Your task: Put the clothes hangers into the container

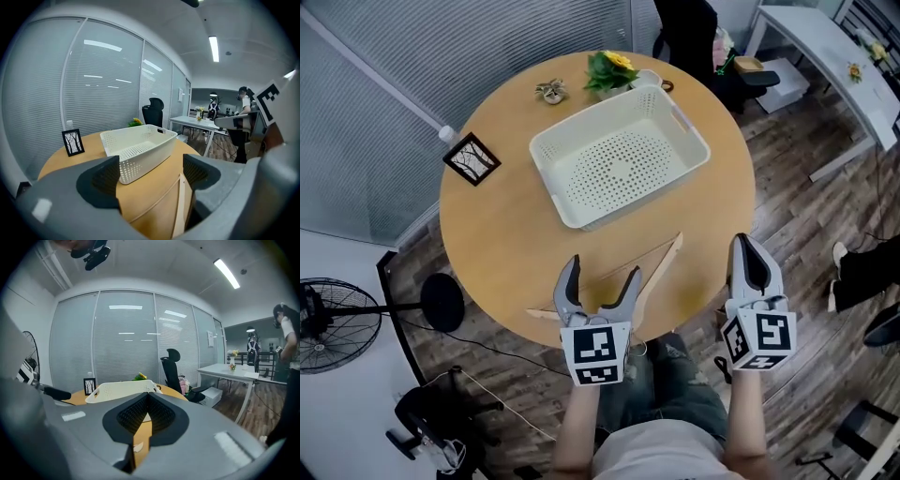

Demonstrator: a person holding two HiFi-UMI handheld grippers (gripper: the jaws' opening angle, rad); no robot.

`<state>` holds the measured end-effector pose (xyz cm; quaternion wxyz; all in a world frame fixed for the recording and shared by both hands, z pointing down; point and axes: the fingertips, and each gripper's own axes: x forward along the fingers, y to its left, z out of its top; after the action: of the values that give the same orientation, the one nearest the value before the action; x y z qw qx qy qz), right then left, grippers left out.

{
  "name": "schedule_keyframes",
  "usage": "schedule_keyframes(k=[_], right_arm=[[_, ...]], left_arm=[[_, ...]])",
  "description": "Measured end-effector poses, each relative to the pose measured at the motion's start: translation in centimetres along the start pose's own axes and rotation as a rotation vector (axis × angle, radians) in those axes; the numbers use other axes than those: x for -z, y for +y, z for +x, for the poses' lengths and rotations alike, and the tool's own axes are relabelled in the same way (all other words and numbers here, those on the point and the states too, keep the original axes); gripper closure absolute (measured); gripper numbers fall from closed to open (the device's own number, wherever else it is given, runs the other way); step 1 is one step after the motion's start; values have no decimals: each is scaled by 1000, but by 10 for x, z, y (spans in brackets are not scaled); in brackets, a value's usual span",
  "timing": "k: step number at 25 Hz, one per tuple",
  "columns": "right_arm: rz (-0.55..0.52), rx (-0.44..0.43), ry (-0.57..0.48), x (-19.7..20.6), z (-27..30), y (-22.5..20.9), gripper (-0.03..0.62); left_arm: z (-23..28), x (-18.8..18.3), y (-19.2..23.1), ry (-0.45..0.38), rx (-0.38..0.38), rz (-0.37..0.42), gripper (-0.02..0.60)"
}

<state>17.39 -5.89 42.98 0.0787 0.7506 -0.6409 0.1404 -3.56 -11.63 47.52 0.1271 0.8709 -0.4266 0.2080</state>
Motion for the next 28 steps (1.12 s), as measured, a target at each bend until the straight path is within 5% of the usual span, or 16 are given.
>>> schedule_keyframes(k=[28], right_arm=[[47, 7, 157, 81, -6, -7, 574]], left_arm=[[26, 116, -51, 336, 150, 87, 164]])
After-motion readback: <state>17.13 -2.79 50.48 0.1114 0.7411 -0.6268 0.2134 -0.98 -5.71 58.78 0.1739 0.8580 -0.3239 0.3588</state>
